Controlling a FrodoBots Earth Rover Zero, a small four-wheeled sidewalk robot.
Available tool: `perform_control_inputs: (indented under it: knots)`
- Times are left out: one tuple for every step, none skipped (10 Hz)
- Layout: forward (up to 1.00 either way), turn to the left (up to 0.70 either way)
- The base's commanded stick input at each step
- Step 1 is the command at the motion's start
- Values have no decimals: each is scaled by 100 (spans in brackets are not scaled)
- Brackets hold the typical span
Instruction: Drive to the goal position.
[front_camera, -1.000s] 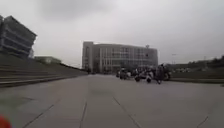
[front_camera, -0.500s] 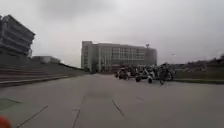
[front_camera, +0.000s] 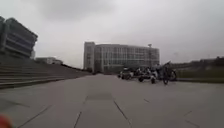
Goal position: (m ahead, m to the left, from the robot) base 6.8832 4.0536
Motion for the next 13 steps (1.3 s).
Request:
perform_control_inputs:
  knots:
    - [70,35]
    - [70,35]
    - [70,35]
    - [70,35]
    - [70,35]
    - [70,35]
    - [70,35]
    - [70,35]
    - [70,35]
    - [70,31]
    - [70,25]
    - [70,19]
    - [70,13]
